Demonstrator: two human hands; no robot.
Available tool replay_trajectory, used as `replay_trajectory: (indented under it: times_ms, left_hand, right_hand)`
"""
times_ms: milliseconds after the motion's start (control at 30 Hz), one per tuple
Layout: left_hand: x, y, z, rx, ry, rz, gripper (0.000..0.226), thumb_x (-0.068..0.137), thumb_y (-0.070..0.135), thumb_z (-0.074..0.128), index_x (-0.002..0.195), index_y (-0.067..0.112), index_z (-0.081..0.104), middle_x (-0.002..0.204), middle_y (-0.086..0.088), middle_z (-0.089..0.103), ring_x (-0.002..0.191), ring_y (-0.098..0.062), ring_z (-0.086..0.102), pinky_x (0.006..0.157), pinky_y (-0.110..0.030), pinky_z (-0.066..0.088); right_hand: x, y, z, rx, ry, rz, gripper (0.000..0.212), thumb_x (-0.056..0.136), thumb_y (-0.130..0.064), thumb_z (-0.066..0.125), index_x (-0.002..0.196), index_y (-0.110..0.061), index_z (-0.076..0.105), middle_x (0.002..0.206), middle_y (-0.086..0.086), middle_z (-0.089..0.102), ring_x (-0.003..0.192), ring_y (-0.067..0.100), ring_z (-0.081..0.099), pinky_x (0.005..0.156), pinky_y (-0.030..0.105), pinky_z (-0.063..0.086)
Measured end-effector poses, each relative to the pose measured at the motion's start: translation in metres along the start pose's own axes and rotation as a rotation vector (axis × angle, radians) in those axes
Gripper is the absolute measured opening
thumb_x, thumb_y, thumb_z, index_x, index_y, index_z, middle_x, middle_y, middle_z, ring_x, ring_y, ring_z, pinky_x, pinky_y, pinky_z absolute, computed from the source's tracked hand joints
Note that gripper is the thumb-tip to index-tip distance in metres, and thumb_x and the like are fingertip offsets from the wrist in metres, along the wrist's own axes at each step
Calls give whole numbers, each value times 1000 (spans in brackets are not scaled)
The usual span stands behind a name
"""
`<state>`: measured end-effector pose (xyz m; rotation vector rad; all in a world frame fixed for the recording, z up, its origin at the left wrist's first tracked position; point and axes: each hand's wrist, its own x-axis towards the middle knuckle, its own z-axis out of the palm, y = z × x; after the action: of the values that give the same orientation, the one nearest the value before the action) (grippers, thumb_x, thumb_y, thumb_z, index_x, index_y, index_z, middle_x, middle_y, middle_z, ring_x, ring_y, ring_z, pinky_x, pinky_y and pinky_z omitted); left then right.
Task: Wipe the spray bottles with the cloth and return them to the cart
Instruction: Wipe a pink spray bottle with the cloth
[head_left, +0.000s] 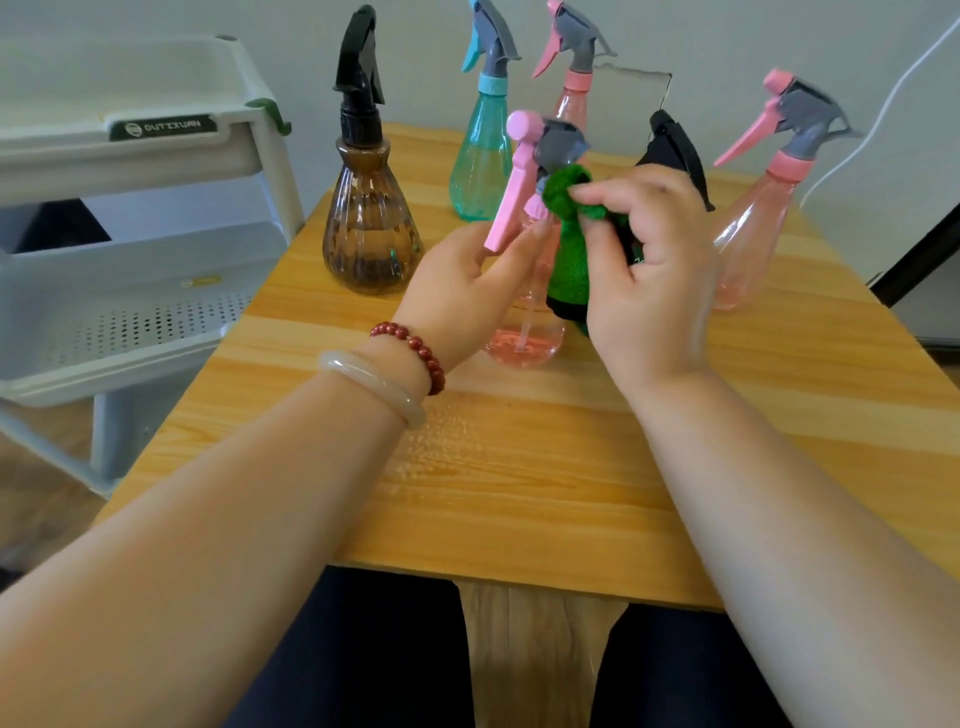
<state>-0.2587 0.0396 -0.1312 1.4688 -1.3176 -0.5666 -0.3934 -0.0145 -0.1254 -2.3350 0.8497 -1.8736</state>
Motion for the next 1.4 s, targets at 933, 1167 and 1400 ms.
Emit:
replay_trajectory:
  times_ms: [933,1167,1400]
  left_hand:
    - [4,-27,6,-160,55,156,39,91,42,62,122,17,63,105,-6,68,95,-18,64,88,-35,53]
    - [-1,-22,6,-268,13,159,38,98,18,57,135,12,50,105,1,68,96,-3,65,85,-18,51]
    - [-2,-22,14,-253,21,168,31,102,21,49,132,14,54,119,0,66,111,-7,62,94,-22,51]
  right_hand:
    - [-20,-5,16,153,48,191,20,91,-3,60,105,-16,66,104,-9,62,105,4,58,96,15,42]
    - [-28,1,13,119,-110,369,22,94,-9,58,111,-10,70,109,-8,64,105,-21,48,91,0,32]
    - [-33,-12,18,123,-86,280,34,98,-17,57,130,-8,59,120,-4,58,115,-2,50,101,7,34]
